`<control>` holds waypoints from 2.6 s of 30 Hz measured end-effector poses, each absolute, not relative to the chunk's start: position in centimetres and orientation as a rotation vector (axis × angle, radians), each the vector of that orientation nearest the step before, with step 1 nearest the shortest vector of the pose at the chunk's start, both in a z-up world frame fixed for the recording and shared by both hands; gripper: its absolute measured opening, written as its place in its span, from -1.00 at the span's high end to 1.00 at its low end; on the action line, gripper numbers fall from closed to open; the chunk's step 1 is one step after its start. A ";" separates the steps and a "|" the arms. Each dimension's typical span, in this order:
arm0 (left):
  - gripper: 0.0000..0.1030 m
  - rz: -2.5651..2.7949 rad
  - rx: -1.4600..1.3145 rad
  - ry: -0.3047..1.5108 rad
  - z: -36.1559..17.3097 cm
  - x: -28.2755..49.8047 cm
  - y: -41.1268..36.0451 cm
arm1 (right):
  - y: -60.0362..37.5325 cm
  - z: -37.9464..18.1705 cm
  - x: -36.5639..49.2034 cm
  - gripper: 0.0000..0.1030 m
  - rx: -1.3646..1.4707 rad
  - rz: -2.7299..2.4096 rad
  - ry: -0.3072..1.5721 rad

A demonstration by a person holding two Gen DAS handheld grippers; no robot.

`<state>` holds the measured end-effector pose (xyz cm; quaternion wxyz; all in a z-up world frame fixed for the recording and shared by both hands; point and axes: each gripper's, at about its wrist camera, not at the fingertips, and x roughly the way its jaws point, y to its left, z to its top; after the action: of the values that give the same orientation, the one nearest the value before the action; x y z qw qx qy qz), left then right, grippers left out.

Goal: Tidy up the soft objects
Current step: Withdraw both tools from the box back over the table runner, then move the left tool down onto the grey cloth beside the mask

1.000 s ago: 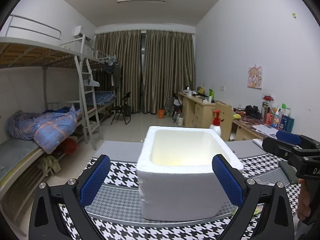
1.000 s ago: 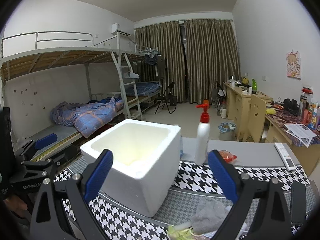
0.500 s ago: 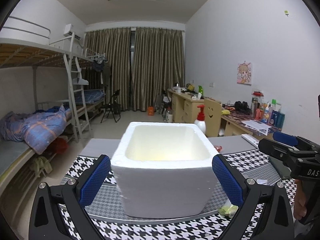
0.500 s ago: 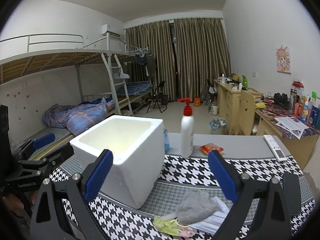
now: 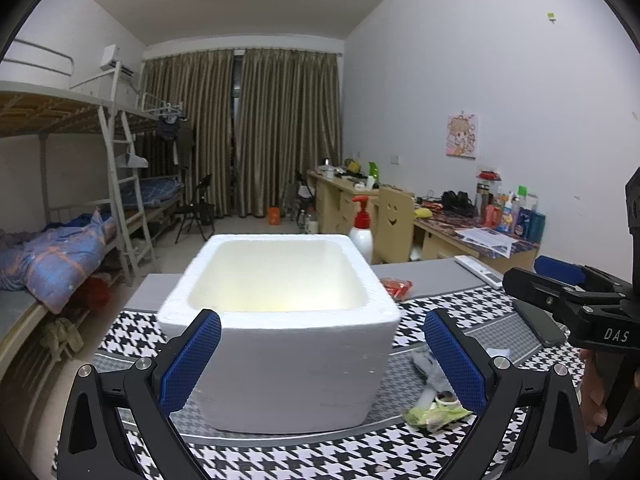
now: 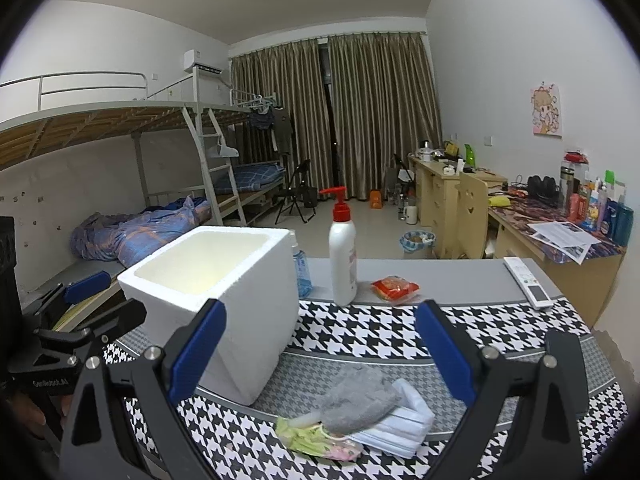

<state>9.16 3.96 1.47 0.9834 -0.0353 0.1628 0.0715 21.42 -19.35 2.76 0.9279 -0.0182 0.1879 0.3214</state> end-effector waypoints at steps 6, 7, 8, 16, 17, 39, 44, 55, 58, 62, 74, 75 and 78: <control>-0.98 0.112 -0.066 0.346 1.2 9.9 2.9 | -20.5 2.6 21.7 -0.90 -0.024 0.628 0.392; -0.98 0.104 -0.064 0.349 1.1 10.0 2.6 | -20.7 2.6 21.7 -0.90 -0.020 0.624 0.395; -0.98 0.099 -0.063 0.353 1.1 10.1 2.4 | -20.9 2.5 21.8 -0.90 -0.016 0.621 0.396; -0.98 0.053 -0.054 0.378 0.6 10.9 1.1 | -22.1 2.1 22.0 -0.90 -0.010 0.588 0.406; -0.98 0.050 -0.054 0.380 0.5 11.0 0.9 | -22.3 2.1 22.0 -0.90 -0.009 0.584 0.407; -0.98 -0.027 -0.024 0.451 -1.2 13.6 -2.2 | -25.2 0.4 22.9 -0.90 0.021 0.528 0.457; -0.98 -0.042 -0.011 0.460 -1.5 14.1 -3.1 | -26.0 -0.1 23.3 -0.90 0.024 0.519 0.474; -0.98 -0.110 0.014 0.466 -2.0 15.0 -5.7 | -27.8 -0.8 23.9 -0.90 0.049 0.494 0.494; -0.98 -0.124 0.015 0.469 -2.1 15.4 -6.0 | -28.3 -1.0 23.9 -0.90 0.054 0.488 0.498; -0.98 -0.121 0.014 0.476 -2.4 16.2 -6.2 | -28.8 -1.2 24.1 -0.90 0.060 0.483 0.503; -0.98 -0.027 0.035 0.515 -3.6 17.8 -5.0 | -28.6 -2.8 25.2 -0.90 0.050 0.502 0.563; -0.98 -0.029 0.034 0.519 -3.7 17.8 -5.0 | -28.6 -2.9 25.3 -0.90 0.052 0.504 0.565; -0.97 -0.058 0.053 0.531 -4.0 18.0 -5.8 | -28.7 -3.1 25.4 -0.90 0.055 0.508 0.566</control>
<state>17.96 -5.81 -4.00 0.9643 0.0264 0.2621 -0.0285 25.38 -28.66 -3.06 0.9282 0.0270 0.2761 0.2480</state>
